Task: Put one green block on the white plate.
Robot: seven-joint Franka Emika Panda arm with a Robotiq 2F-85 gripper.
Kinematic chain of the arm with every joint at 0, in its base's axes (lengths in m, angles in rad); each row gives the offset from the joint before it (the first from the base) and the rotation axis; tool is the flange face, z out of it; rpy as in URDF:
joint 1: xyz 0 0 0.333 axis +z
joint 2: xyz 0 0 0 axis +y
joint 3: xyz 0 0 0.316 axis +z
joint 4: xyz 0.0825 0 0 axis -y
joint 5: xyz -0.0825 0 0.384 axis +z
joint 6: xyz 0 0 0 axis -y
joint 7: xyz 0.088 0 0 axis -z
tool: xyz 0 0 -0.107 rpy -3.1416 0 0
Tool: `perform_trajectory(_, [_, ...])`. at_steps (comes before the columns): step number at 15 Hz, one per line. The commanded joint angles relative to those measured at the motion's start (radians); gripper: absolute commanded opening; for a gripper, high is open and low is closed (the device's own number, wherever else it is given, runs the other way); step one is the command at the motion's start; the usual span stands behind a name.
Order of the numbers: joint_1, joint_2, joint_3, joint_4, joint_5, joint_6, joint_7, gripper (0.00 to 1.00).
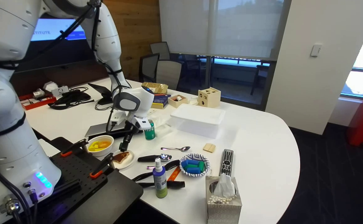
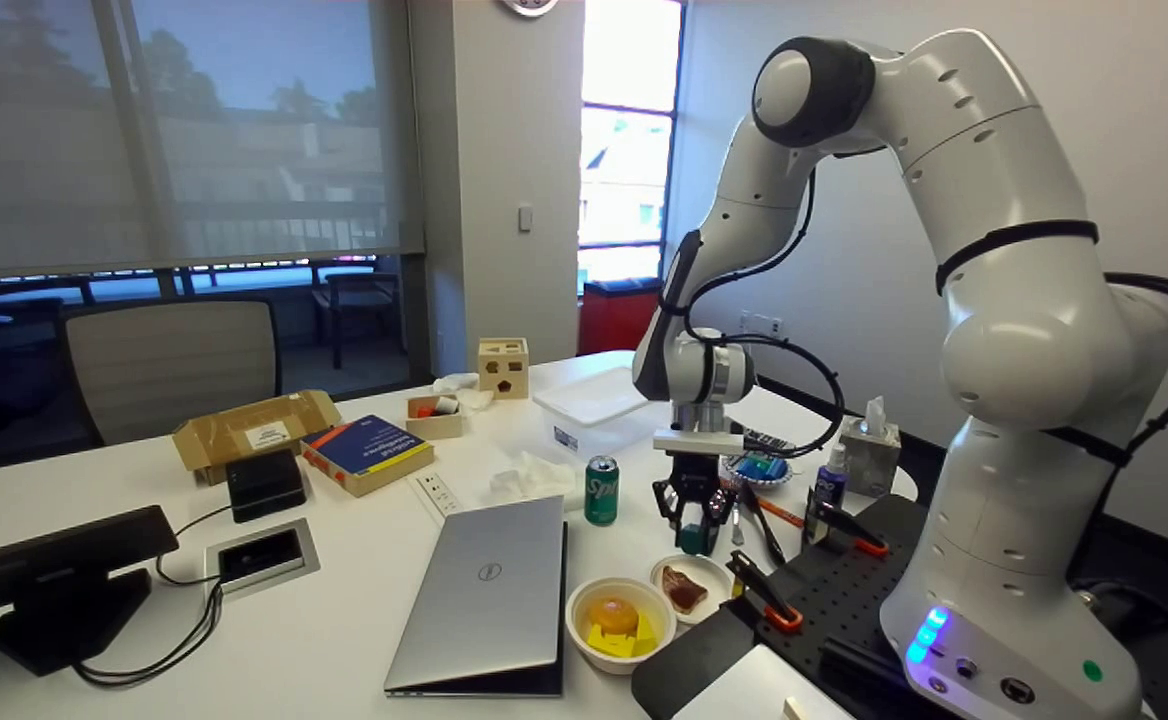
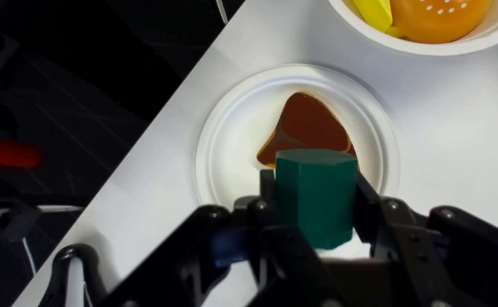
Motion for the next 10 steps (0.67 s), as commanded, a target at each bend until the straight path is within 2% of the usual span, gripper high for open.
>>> perform_trajectory(1, [0.007, 0.058, 0.025, 0.018, 0.042, 0.082, 0.023, 0.18])
perform_trajectory(5, [0.010, 0.101, 0.033, 0.015, 0.065, 0.159, 0.040, 0.18])
perform_trajectory(10, [0.019, 0.128, 0.019, 0.026, 0.056, 0.198, 0.074, 0.18])
